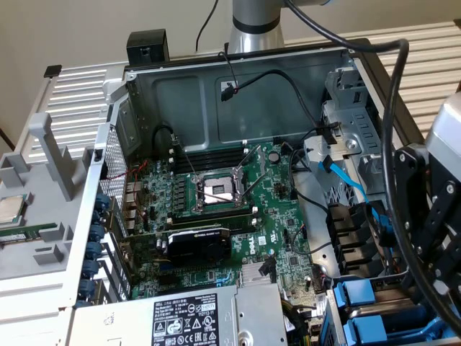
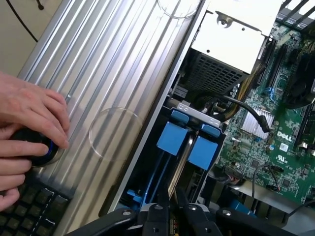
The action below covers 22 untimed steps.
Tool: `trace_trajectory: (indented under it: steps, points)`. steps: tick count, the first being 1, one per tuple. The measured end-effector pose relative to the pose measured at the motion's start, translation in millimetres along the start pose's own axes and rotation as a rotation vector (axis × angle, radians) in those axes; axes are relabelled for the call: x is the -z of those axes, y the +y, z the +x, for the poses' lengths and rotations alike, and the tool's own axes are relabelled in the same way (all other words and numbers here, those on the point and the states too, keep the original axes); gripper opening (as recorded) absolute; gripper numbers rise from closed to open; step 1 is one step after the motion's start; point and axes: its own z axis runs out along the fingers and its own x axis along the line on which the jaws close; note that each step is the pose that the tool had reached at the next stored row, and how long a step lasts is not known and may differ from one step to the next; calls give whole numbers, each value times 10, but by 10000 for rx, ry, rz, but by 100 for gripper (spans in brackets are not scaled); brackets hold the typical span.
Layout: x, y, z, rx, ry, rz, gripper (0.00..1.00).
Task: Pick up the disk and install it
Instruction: 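Insert the first disk wire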
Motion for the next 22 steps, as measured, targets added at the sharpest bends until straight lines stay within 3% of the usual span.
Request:
trace_trajectory:
  steps: [15, 17, 22]
  points:
    - [66, 16, -42, -155, 0, -4, 17]
    - [87, 17, -56, -160, 25, -14, 17]
    - [201, 26, -90, -187, 184, -81, 17]
